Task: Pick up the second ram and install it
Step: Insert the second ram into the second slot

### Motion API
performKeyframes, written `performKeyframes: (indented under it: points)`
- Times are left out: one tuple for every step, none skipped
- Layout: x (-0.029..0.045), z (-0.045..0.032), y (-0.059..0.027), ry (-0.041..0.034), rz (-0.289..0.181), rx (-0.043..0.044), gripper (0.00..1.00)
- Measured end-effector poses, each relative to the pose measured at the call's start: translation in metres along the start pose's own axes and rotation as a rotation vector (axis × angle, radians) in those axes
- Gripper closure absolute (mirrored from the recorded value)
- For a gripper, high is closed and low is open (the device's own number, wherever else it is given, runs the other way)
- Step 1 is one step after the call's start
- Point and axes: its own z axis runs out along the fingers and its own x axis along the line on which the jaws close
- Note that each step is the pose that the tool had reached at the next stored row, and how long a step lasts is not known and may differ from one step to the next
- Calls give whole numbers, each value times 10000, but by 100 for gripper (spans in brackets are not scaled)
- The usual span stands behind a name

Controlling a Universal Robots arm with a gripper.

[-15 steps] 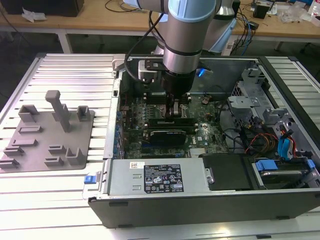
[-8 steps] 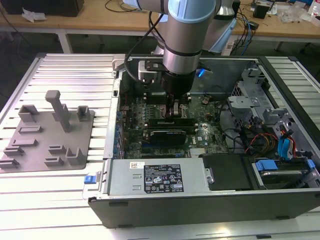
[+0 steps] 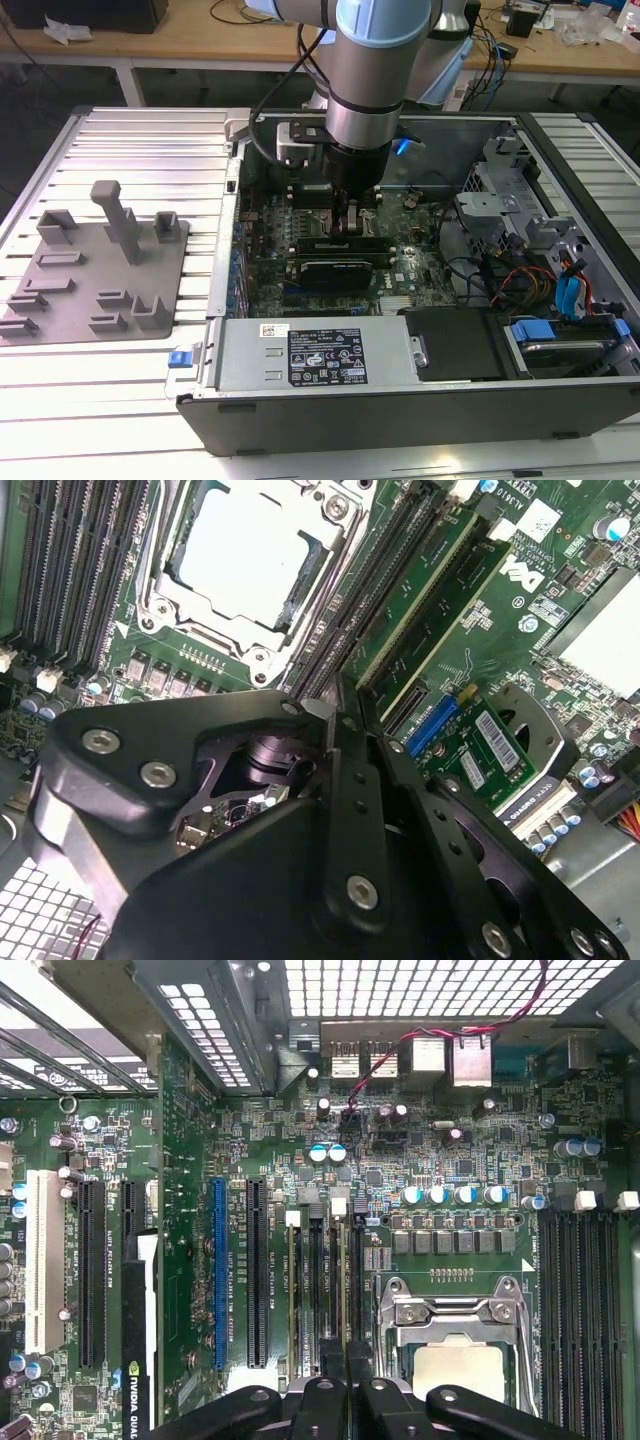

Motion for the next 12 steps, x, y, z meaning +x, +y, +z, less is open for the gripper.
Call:
performKeyframes:
  points:
    - [0, 0, 0, 0, 0, 0, 91]
    - [-1, 1, 0, 1, 0, -1, 91]
    - [-2, 9, -1, -1, -1, 0, 91]
    - [-1, 12, 0, 2, 0, -2, 91]
    - [-1, 12, 0, 0, 0, -1, 91]
    - [-1, 14, 0, 0, 0, 0, 91]
    - [-2, 32, -1, -3, 0, 1, 91]
    - [-2, 57, -2, 0, -1, 0, 91]
    - [-2, 71, -2, 0, 0, 0, 91]
    - [-2, 71, -2, 2, 0, -1, 91]
    - [-1, 71, -2, 3, 0, -1, 91]
    - [-2, 79, -2, -3, 0, 1, 91]
